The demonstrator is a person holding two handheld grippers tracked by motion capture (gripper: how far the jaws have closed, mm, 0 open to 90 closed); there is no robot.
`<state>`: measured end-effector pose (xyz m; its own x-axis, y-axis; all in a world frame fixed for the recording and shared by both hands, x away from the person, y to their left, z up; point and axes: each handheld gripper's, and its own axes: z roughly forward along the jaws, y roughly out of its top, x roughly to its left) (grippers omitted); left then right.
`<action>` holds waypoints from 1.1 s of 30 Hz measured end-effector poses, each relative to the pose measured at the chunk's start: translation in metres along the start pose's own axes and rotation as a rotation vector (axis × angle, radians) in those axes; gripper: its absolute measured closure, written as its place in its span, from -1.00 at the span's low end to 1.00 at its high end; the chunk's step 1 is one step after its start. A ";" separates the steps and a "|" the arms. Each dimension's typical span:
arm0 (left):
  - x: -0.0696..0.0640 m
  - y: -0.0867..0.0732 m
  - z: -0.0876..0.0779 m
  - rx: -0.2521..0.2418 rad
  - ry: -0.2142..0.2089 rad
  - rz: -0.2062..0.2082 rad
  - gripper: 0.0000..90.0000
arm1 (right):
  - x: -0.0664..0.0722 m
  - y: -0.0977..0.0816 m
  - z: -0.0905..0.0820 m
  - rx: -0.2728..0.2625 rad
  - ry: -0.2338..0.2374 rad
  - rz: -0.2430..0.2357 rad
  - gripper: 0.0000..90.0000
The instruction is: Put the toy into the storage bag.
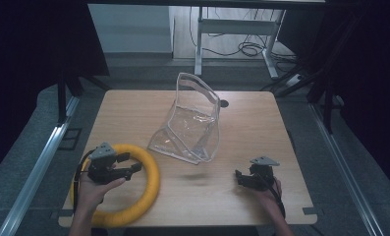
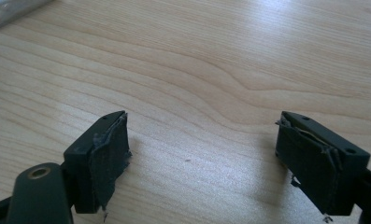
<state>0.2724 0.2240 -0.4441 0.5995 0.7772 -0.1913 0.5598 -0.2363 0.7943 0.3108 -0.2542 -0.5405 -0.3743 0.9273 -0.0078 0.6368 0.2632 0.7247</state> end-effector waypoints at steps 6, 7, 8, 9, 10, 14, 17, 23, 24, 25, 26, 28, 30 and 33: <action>0.002 -0.001 0.005 0.010 0.003 -0.011 -0.23 | -0.002 0.000 0.000 -0.002 0.015 -0.014 -0.59; 0.001 -0.001 0.005 0.014 0.004 -0.007 -0.22 | -0.002 0.000 0.000 -0.002 0.018 -0.016 -0.59; -0.001 -0.002 0.004 0.020 0.015 0.000 -0.22 | -0.003 0.001 0.001 -0.005 0.027 -0.024 -0.56; -0.002 -0.003 0.003 0.027 0.019 0.010 -0.22 | -0.003 0.001 0.001 -0.008 0.033 -0.028 -0.56; -0.004 -0.003 0.001 0.033 0.023 0.016 -0.22 | -0.003 0.001 0.002 -0.008 0.036 -0.030 -0.55; -0.009 -0.005 -0.011 0.036 0.013 0.029 -0.23 | -0.003 0.001 0.001 -0.009 0.043 -0.035 -0.52; -0.011 -0.007 -0.021 0.048 -0.004 0.040 -0.22 | -0.003 0.001 0.001 -0.010 0.043 -0.035 -0.51; -0.003 -0.016 -0.029 0.093 -0.032 0.039 -0.20 | -0.003 0.001 0.001 -0.012 0.044 -0.036 -0.50; 0.001 -0.020 -0.030 0.097 -0.037 0.025 -0.20 | -0.003 0.001 0.001 -0.012 0.043 -0.035 -0.50; 0.002 -0.021 -0.030 0.100 -0.043 0.022 -0.20 | -0.003 0.001 0.001 -0.011 0.042 -0.035 -0.50; 0.002 -0.021 -0.030 0.100 -0.043 0.022 -0.20 | -0.003 0.001 0.001 -0.011 0.042 -0.035 -0.50; 0.002 -0.025 -0.029 0.125 -0.068 0.026 -0.20 | -0.003 0.001 0.001 -0.012 0.039 -0.031 -0.49; 0.000 -0.027 -0.029 0.140 -0.074 0.033 -0.21 | -0.003 0.001 0.001 -0.012 0.039 -0.031 -0.48; -0.008 -0.035 -0.027 0.218 -0.103 0.068 -0.22 | -0.003 0.001 0.001 -0.013 0.036 -0.028 -0.48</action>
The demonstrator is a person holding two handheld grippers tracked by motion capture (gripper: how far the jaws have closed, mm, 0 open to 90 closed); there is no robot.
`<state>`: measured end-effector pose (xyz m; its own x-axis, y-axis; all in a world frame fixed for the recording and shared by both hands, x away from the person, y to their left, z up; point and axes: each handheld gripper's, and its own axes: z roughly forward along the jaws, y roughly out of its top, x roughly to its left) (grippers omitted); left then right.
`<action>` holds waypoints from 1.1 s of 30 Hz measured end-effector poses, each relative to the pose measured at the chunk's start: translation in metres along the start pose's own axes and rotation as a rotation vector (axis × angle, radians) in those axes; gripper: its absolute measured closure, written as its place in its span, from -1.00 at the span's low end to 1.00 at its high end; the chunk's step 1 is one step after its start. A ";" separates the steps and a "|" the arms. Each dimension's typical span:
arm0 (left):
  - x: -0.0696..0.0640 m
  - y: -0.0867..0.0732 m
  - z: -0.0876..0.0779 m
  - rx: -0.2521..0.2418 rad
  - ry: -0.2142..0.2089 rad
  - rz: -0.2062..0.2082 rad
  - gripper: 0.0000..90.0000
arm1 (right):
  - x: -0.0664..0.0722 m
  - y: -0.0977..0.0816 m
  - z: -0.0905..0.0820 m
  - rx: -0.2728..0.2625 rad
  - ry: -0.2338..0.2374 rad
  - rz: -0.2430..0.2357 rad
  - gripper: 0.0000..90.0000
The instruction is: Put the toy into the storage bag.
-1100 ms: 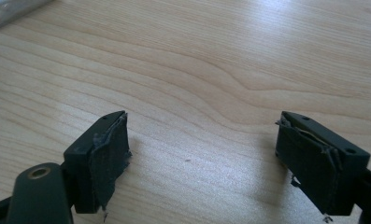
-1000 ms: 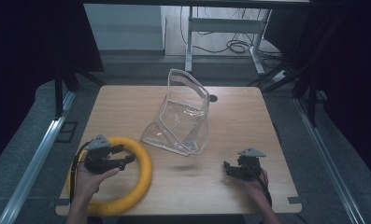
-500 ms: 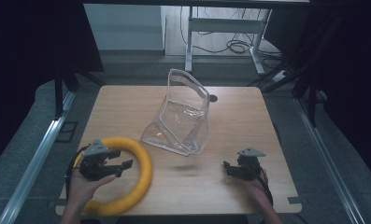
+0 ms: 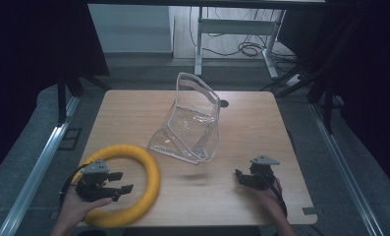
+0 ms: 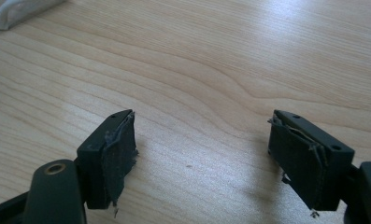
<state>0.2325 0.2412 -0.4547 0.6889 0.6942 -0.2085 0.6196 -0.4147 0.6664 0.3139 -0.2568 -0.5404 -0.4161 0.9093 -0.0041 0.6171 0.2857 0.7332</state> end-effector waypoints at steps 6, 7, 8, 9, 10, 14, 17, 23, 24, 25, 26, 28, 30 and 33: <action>-0.012 -0.003 0.007 0.103 -0.038 0.057 -0.24 | -0.001 0.000 0.000 0.002 -0.005 0.005 -0.47; -0.013 -0.003 0.009 0.117 -0.044 0.065 -0.24 | -0.001 0.000 0.000 0.002 -0.006 0.005 -0.47; -0.015 -0.002 0.010 0.124 -0.050 0.067 -0.24 | -0.001 0.000 0.000 0.002 -0.006 0.006 -0.47; -0.016 -0.002 0.011 0.138 -0.054 0.077 -0.24 | -0.001 0.000 0.000 0.001 -0.008 0.006 -0.47; -0.017 -0.001 0.012 0.146 -0.059 0.083 -0.24 | -0.001 0.000 0.000 0.001 -0.009 0.007 -0.47; -0.023 -0.001 0.017 0.171 -0.079 0.094 -0.24 | -0.001 0.000 0.000 0.002 -0.010 0.008 -0.47; -0.031 -0.003 0.027 0.250 -0.078 0.128 -0.24 | -0.001 0.000 0.000 0.002 -0.010 0.008 -0.47; -0.037 -0.008 0.039 0.349 -0.039 0.152 -0.23 | -0.001 0.000 0.000 0.002 -0.012 0.009 -0.47; -0.038 -0.010 0.043 0.382 -0.028 0.159 -0.22 | -0.001 0.000 0.000 0.002 -0.014 0.010 -0.47; -0.039 -0.012 0.044 0.397 -0.020 0.162 -0.22 | -0.001 0.000 0.000 0.002 -0.014 0.010 -0.47; -0.039 -0.012 0.044 0.397 -0.020 0.162 -0.21 | -0.001 0.000 0.000 0.002 -0.014 0.010 -0.47; -0.041 -0.014 0.047 0.418 0.000 0.171 -0.20 | -0.001 0.001 0.000 0.001 -0.014 0.011 -0.47; -0.045 -0.015 0.053 0.437 0.042 0.172 -0.16 | -0.001 0.001 0.000 0.001 -0.014 0.011 -0.47; -0.050 -0.016 0.061 0.458 0.094 0.178 -0.10 | -0.001 0.001 0.001 0.000 -0.015 0.010 -0.47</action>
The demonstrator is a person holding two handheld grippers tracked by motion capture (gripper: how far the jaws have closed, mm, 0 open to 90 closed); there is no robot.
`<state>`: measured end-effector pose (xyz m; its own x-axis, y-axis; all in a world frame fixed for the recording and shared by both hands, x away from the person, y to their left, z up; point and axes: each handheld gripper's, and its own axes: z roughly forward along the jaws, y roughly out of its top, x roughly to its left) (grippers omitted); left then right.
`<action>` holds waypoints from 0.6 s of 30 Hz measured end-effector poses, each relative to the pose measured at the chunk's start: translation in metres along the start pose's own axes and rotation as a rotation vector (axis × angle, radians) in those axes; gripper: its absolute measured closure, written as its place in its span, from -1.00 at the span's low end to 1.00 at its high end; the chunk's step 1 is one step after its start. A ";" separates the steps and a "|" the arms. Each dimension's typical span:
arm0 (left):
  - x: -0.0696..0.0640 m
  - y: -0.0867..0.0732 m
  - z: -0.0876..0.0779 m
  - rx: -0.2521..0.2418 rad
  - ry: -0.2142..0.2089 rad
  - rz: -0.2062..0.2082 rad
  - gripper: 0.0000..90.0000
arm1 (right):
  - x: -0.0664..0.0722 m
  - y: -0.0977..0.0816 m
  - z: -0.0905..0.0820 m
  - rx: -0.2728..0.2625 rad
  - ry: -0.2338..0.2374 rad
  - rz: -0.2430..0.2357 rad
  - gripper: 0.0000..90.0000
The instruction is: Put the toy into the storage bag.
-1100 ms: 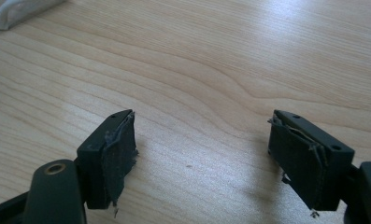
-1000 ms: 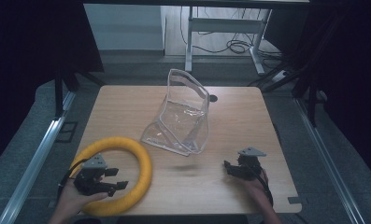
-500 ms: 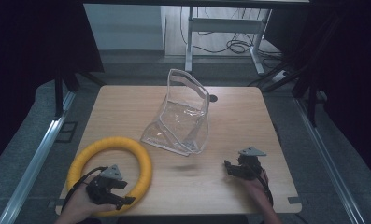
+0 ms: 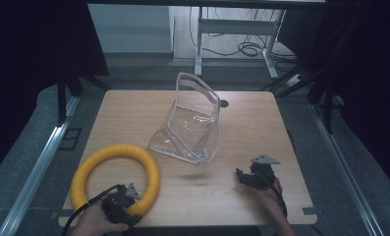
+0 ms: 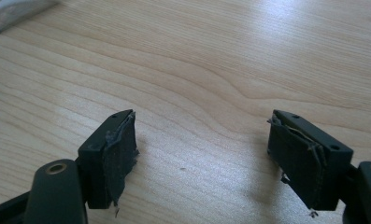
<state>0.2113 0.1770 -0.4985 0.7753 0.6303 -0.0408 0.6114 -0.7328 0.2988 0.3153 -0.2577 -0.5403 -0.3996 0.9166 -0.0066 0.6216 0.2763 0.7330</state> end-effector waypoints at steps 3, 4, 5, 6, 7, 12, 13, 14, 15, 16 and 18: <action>-0.002 0.002 0.005 0.023 0.012 -0.001 -0.01 | 0.000 0.000 0.000 0.000 -0.002 0.001 -0.47; -0.002 0.003 0.007 0.023 0.007 -0.015 0.02 | 0.000 0.000 0.000 0.000 -0.002 0.002 -0.47; -0.001 0.004 0.007 0.023 0.009 -0.027 0.06 | 0.000 0.000 0.000 0.000 -0.003 0.002 -0.47; -0.001 0.004 0.007 0.023 0.009 -0.027 0.09 | 0.000 0.000 0.000 0.000 -0.003 0.002 -0.47; -0.001 0.004 0.007 0.027 0.004 -0.032 0.10 | 0.000 0.000 0.000 0.000 -0.003 0.003 -0.47; 0.002 0.005 0.007 0.004 -0.019 -0.051 0.11 | 0.000 0.000 0.000 0.000 -0.003 0.004 -0.47; 0.002 0.005 0.007 0.004 -0.019 -0.051 0.12 | 0.000 0.000 0.000 0.000 -0.003 0.004 -0.47; 0.003 0.005 0.007 0.001 -0.024 -0.049 0.12 | 0.000 0.000 0.000 0.000 -0.003 0.004 -0.47; 0.004 0.004 0.006 -0.019 -0.038 -0.056 0.12 | 0.000 0.000 0.000 0.000 -0.003 0.003 -0.47; 0.004 0.004 0.006 -0.019 -0.038 -0.056 0.12 | 0.000 0.000 0.000 0.000 -0.003 0.003 -0.47; 0.007 0.005 0.001 -0.044 -0.059 -0.063 0.13 | 0.000 0.000 0.000 0.001 -0.002 0.003 -0.47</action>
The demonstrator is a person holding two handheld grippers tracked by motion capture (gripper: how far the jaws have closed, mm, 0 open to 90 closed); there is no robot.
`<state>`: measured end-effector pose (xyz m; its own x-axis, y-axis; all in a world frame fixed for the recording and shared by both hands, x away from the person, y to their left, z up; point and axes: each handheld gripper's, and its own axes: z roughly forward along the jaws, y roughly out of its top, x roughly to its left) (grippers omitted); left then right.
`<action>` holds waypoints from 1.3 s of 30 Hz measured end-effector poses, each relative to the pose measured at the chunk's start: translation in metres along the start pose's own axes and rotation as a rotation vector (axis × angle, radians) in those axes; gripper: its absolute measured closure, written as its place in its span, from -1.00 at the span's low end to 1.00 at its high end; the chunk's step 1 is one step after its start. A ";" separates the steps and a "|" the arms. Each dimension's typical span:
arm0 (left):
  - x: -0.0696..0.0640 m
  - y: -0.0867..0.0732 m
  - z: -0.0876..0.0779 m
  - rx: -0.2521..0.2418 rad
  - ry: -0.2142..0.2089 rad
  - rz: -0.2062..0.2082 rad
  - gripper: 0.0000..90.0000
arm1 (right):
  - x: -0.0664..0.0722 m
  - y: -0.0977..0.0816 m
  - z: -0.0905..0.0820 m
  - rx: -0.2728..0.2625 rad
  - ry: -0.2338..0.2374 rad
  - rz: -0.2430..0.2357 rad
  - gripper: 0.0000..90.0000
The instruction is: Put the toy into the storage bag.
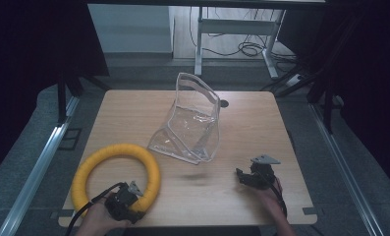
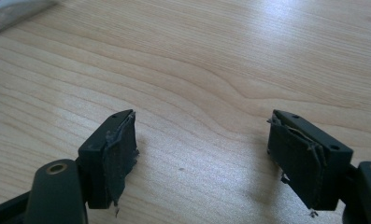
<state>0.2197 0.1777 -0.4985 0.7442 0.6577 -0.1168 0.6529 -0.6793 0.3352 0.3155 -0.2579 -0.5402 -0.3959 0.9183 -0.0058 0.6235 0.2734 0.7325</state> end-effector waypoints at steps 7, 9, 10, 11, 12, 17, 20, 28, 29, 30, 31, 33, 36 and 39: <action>0.019 0.001 -0.036 -0.193 -0.103 -0.060 0.13 | 0.000 0.000 0.000 0.001 0.001 0.005 -0.47; 0.021 0.002 -0.039 -0.213 -0.109 -0.069 0.13 | 0.000 0.000 0.000 0.001 0.001 0.006 -0.47; 0.022 0.002 -0.042 -0.233 -0.114 -0.076 0.13 | 0.000 0.000 0.000 0.001 0.001 0.006 -0.47; 0.024 0.002 -0.043 -0.253 -0.119 -0.084 0.13 | 0.000 0.000 0.000 0.001 0.000 0.005 -0.47; 0.027 0.002 -0.047 -0.284 -0.125 -0.094 0.13 | 0.000 0.000 0.000 0.001 0.000 0.005 -0.46; 0.034 0.000 -0.056 -0.359 -0.138 -0.124 0.13 | 0.000 0.000 0.000 0.001 0.000 0.004 -0.46; 0.042 -0.003 -0.068 -0.436 -0.158 -0.151 0.13 | 0.000 0.000 0.000 -0.001 -0.001 0.005 -0.46; 0.046 -0.004 -0.082 -0.535 -0.101 -0.159 0.13 | 0.000 0.000 0.000 -0.001 -0.003 0.007 -0.46; 0.046 -0.004 -0.082 -0.535 -0.101 -0.159 0.13 | 0.000 0.000 0.000 -0.001 -0.003 0.007 -0.46; 0.046 -0.004 -0.083 -0.546 -0.092 -0.163 0.13 | 0.000 0.000 0.000 -0.001 -0.003 0.007 -0.46; 0.047 -0.003 -0.085 -0.567 -0.074 -0.172 0.13 | 0.000 0.000 0.000 -0.001 -0.004 0.007 -0.47; 0.047 -0.003 -0.086 -0.576 -0.070 -0.176 0.13 | 0.000 0.000 0.000 -0.001 -0.005 0.008 -0.47; 0.051 -0.003 -0.092 -0.624 -0.061 -0.191 0.13 | 0.000 0.000 0.000 0.000 -0.006 0.009 -0.47; 0.052 -0.003 -0.096 -0.649 -0.051 -0.198 0.13 | 0.000 0.000 0.000 0.000 -0.006 0.010 -0.46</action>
<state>0.2429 0.2457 -0.4157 0.6355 0.7224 -0.2725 0.5727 -0.2043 0.7939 0.3160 -0.2580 -0.5401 -0.3854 0.9228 -0.0026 0.6273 0.2640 0.7326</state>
